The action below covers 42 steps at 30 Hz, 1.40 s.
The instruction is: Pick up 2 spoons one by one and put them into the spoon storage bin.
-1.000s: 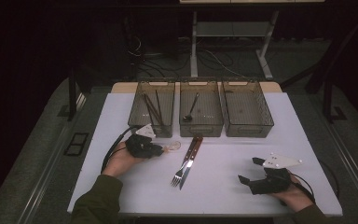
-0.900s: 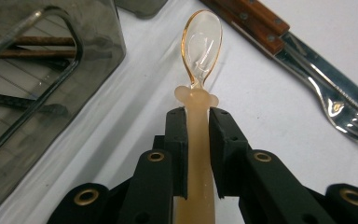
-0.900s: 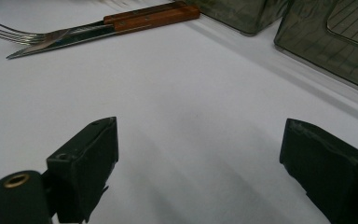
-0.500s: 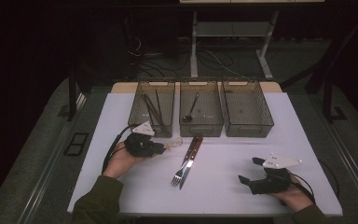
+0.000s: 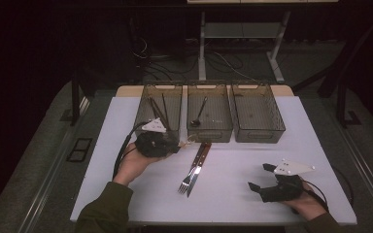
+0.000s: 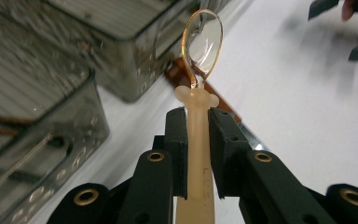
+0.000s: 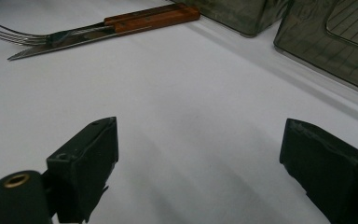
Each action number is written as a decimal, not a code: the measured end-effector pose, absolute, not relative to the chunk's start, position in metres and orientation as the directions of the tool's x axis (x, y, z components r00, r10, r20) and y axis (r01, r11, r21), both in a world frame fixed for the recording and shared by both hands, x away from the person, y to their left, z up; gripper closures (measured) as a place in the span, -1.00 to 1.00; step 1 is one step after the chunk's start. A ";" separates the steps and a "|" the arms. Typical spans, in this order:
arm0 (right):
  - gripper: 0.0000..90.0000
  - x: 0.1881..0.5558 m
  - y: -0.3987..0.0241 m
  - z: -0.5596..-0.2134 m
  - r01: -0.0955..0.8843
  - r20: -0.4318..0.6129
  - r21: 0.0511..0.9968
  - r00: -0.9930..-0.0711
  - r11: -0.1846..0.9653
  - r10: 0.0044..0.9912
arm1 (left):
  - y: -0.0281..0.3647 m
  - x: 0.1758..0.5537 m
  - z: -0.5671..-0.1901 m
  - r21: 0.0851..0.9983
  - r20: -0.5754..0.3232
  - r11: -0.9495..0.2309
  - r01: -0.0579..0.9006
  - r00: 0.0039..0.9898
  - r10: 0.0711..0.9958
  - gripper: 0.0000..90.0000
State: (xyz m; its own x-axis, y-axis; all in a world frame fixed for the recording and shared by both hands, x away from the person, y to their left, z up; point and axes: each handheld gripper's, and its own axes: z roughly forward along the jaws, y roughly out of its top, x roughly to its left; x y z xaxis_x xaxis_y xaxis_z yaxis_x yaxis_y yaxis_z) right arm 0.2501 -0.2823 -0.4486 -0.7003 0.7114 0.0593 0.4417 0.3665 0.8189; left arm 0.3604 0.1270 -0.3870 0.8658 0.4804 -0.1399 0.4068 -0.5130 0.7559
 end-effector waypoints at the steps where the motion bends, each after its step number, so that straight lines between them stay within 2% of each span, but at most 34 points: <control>1: -0.74 0.250 -0.282 -0.449 0.441 0.059 0.819 -0.700 0.367 0.711 | 0.124 0.362 -0.385 0.756 -0.136 -0.514 0.405 0.866 0.481 0.72; 17: -0.74 0.250 -0.283 -0.448 0.435 0.058 0.822 -0.707 0.368 0.705 | 0.073 0.405 -0.352 0.765 -0.108 -0.498 0.408 0.844 0.526 0.72; 42: -0.74 0.248 -0.282 -0.446 0.427 0.061 0.827 -0.714 0.365 0.697 | 0.016 0.469 -0.358 0.719 -0.137 -0.470 0.511 0.768 0.625 0.72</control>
